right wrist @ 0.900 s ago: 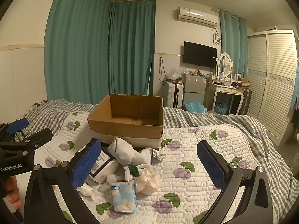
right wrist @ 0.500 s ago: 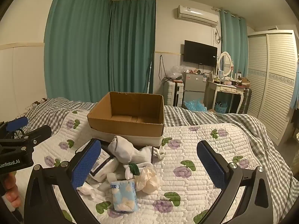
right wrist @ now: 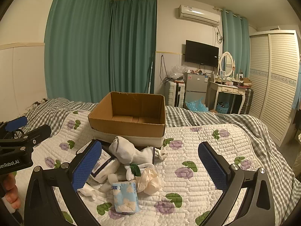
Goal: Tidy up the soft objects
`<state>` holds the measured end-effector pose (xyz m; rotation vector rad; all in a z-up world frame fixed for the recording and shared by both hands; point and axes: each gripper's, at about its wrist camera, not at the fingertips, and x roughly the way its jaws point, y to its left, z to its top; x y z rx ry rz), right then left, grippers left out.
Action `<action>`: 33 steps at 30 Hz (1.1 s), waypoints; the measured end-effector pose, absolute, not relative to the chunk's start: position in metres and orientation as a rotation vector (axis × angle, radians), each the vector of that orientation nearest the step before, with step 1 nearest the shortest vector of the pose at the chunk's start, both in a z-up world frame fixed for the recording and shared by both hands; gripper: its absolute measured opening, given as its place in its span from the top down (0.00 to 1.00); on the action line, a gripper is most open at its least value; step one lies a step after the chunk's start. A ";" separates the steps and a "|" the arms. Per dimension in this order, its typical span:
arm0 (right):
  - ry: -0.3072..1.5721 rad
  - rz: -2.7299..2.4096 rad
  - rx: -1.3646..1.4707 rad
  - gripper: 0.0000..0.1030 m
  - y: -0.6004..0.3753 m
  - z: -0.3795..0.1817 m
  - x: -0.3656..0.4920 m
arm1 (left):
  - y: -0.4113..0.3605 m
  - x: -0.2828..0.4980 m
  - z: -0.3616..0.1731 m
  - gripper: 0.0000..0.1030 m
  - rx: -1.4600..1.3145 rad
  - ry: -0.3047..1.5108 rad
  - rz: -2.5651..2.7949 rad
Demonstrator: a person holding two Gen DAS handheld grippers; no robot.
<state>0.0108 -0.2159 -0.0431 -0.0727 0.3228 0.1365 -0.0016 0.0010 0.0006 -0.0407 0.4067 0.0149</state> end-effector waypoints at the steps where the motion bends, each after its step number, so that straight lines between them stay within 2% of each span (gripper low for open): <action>1: 0.323 0.137 -0.073 0.00 -0.216 -0.043 0.011 | 0.001 -0.002 0.001 0.02 -0.042 0.407 0.014; 33: 0.329 0.129 -0.075 0.00 -0.216 -0.048 0.009 | 0.000 0.000 0.000 0.02 -0.045 0.410 0.014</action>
